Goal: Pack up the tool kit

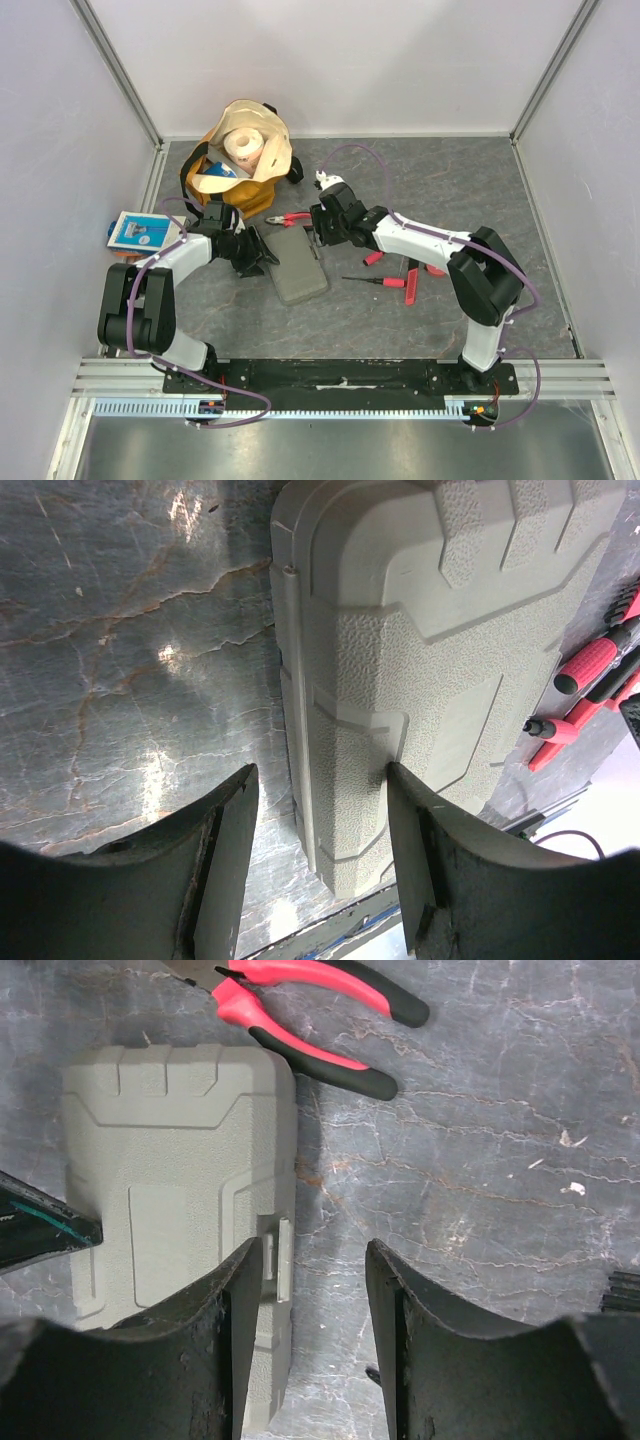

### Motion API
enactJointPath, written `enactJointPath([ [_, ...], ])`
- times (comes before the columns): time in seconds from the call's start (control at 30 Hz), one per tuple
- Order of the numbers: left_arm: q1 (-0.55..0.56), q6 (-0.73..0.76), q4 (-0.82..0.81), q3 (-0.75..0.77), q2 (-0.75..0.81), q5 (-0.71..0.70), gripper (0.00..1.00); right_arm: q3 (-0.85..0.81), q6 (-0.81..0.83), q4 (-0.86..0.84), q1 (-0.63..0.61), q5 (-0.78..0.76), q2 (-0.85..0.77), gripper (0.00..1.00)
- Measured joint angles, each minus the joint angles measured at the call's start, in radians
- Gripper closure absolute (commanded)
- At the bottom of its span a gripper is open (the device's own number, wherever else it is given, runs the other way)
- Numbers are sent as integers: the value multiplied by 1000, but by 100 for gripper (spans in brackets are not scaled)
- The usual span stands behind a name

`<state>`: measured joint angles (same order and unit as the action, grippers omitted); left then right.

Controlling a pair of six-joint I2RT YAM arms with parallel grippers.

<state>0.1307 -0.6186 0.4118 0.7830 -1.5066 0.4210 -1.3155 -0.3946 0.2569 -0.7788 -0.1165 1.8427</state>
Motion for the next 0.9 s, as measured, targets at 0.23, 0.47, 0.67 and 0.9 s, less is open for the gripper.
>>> enactJointPath([
  [0.23, 0, 0, 2, 2, -1, 0, 41, 0, 13, -10, 0, 73, 6, 52],
  [0.47, 0, 0, 2, 2, -3, 1, 41, 0, 22, -10, 0, 133, 49, 59],
  [0.67, 0, 0, 2, 3, -4, 1, 41, 0, 22, -9, 3, 135, 72, 66],
  [0.9, 0, 0, 2, 3, -4, 1, 41, 0, 21, -10, 2, 135, 76, 75],
])
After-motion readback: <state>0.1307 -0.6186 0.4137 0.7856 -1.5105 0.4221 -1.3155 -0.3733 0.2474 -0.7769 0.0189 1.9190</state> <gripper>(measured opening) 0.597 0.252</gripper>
